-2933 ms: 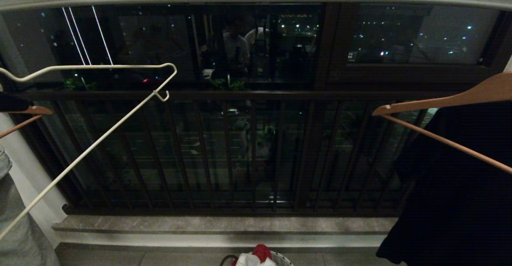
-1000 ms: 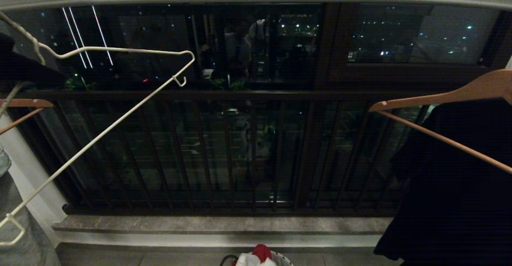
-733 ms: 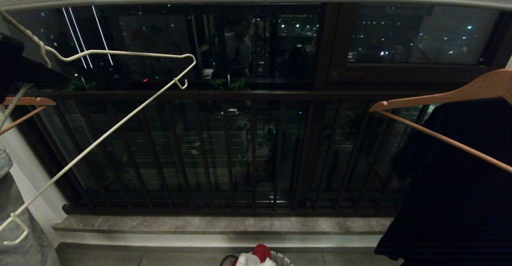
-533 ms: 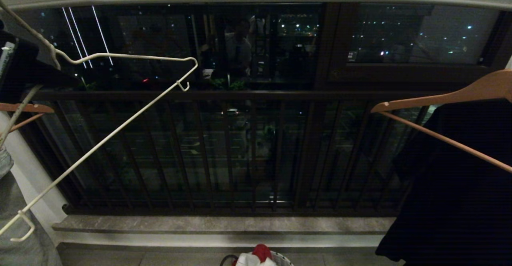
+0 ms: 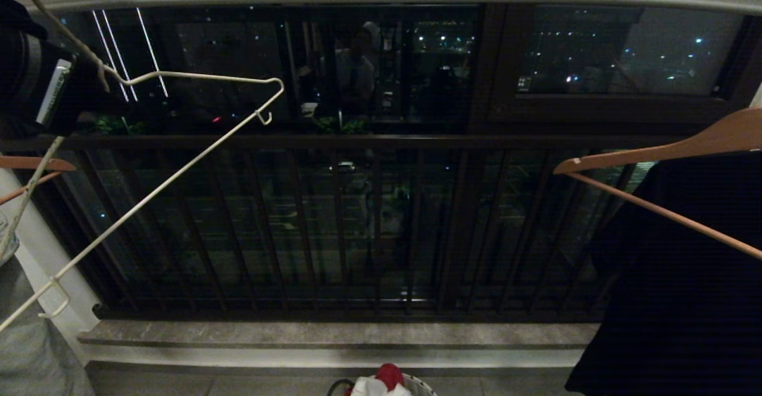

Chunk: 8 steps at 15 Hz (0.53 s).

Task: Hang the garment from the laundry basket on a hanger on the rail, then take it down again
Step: Hang the clothes rack on the clothesline

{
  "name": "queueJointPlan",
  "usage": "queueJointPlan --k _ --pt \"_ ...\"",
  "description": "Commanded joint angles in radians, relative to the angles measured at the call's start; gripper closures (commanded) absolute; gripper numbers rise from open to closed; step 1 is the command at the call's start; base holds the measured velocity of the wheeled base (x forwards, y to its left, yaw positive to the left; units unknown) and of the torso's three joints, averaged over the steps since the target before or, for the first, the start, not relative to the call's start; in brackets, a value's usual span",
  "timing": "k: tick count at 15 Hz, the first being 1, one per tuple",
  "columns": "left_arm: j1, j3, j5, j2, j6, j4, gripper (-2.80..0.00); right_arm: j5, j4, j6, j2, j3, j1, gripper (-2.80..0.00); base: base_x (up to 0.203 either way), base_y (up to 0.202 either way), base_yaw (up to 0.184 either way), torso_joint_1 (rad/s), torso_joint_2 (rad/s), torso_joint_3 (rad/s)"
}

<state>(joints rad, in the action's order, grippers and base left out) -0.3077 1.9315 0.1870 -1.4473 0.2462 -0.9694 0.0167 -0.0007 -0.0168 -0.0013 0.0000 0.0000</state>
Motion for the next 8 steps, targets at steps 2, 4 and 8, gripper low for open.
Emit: queueJointPlan --k 2,4,8 --pt "0.001 0.000 0.002 -0.016 0.002 -0.002 0.00 0.000 -0.001 0.000 0.001 0.000 0.000 0.00 0.000 0.000 0.000 0.000 0.00 0.000" --pt "0.001 0.000 0.002 -0.027 0.001 -0.002 0.00 0.000 -0.001 0.000 0.001 0.000 0.000 0.00 0.000 0.000 0.000 0.000 0.00 0.000" --pt "0.001 0.000 0.002 -0.045 0.001 -0.002 0.00 0.000 -0.001 0.000 0.001 0.000 0.000 0.00 0.000 0.000 0.000 0.000 0.00 0.000"
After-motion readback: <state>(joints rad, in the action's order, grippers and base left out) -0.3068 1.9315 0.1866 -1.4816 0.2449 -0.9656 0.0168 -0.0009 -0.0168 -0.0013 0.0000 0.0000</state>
